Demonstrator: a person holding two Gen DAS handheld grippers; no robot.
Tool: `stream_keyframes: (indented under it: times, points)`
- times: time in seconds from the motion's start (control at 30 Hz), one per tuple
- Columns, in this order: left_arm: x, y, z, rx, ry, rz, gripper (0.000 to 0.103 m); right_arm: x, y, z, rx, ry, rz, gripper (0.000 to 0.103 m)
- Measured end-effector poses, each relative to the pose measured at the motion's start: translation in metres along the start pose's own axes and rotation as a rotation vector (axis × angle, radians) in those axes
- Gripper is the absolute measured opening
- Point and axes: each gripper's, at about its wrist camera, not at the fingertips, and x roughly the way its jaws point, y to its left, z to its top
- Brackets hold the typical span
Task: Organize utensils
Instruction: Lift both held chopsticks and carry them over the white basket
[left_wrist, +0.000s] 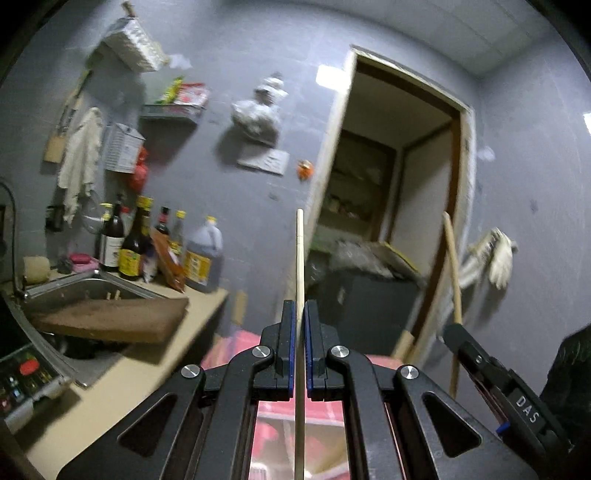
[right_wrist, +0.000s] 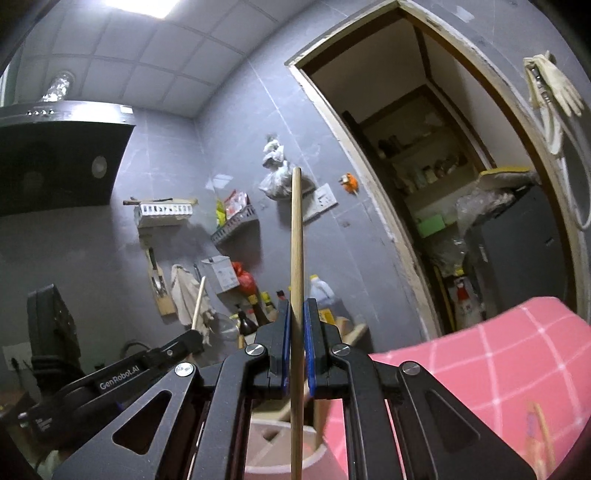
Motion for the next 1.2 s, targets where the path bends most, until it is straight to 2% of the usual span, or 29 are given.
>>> stream_keyframes:
  times: [0.17, 0.33, 0.73, 1.2]
  points:
    - [0.004, 0.041, 0.011, -0.068, -0.070, 0.065, 0.002, 0.022, 0.009, -0.005, -0.003, -0.041, 0.040, 0.005]
    - [0.011, 0.058, 0.004, -0.095, -0.091, 0.111, 0.002, 0.037, 0.020, -0.017, -0.050, -0.055, 0.037, 0.005]
    - [0.027, 0.055, -0.034, -0.062, -0.047, 0.159, 0.003, 0.050, 0.015, -0.050, -0.101, 0.025, -0.007, 0.005]
    - [0.027, 0.051, -0.069, -0.049, 0.042, 0.165, 0.003, 0.042, 0.016, -0.067, -0.139, 0.113, -0.024, 0.006]
